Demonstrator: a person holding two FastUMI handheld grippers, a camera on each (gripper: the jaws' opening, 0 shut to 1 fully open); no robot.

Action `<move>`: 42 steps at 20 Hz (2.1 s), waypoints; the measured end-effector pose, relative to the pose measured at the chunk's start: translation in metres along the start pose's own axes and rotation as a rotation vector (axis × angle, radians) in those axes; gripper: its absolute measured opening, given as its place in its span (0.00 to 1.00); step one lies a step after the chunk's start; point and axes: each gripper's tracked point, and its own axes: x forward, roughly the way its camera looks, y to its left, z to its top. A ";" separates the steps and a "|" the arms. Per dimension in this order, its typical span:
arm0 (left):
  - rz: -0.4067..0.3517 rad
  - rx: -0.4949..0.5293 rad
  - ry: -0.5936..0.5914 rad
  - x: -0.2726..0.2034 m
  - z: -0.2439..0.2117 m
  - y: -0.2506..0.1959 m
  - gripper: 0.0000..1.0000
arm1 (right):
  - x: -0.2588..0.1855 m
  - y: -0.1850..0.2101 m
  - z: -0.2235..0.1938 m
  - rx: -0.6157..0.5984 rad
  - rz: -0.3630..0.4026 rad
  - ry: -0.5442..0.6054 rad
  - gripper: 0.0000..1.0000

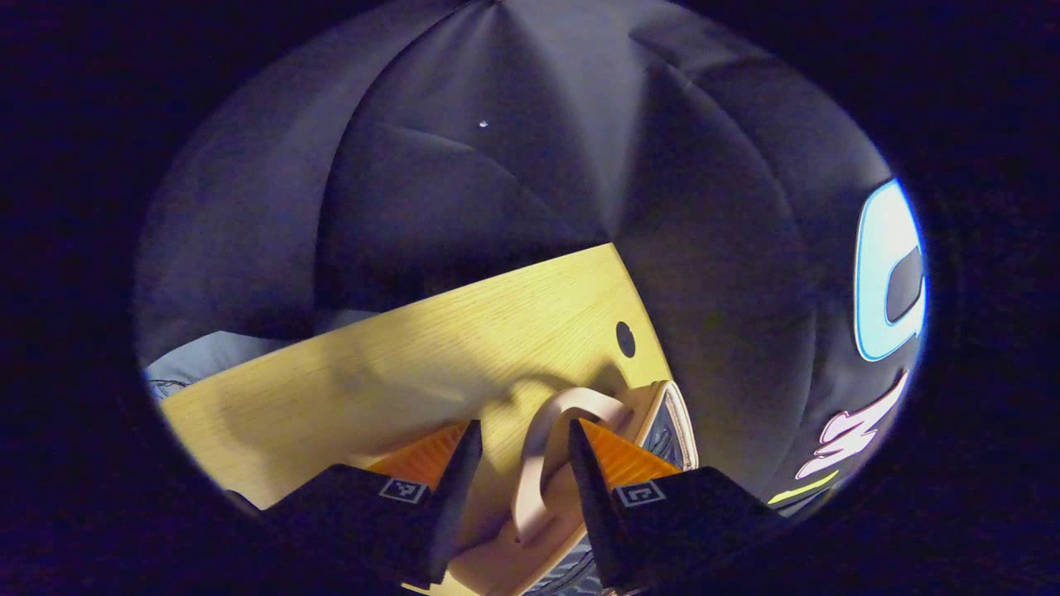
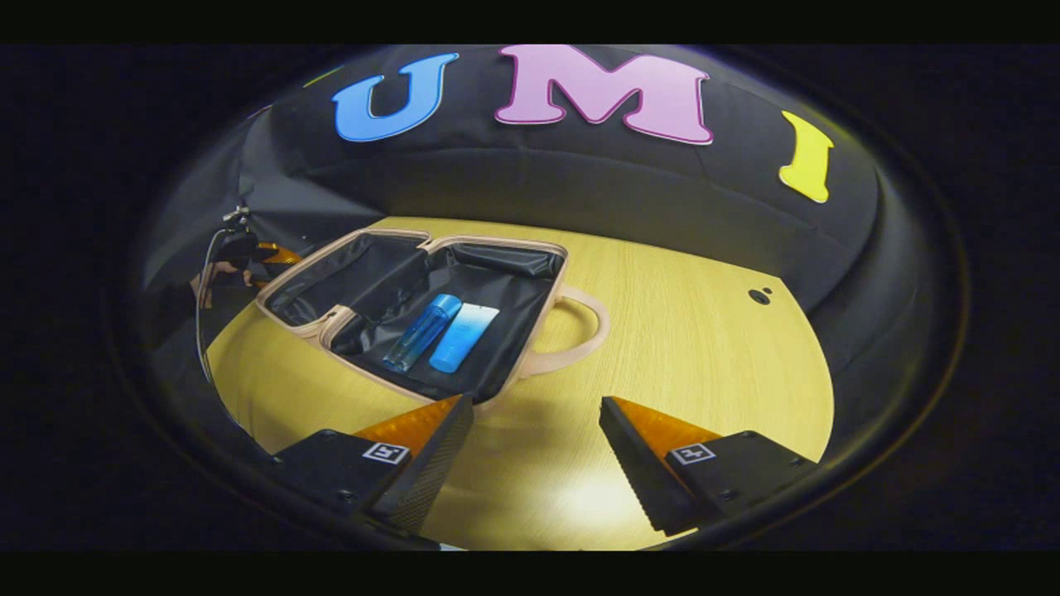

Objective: First open the suitcase, pack the skin care products into it, and then close the suitcase.

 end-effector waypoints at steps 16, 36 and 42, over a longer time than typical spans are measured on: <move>-0.027 0.540 -0.187 -0.141 -0.003 -0.176 0.08 | -0.023 -0.007 0.029 -0.002 0.021 -0.105 0.98; -0.212 0.985 -0.002 -0.154 -0.377 -0.382 0.07 | -0.077 -0.153 0.074 0.154 -0.053 -0.258 0.98; -0.161 1.019 0.139 -0.076 -0.469 -0.350 0.07 | -0.078 -0.192 0.044 0.131 -0.095 -0.219 0.98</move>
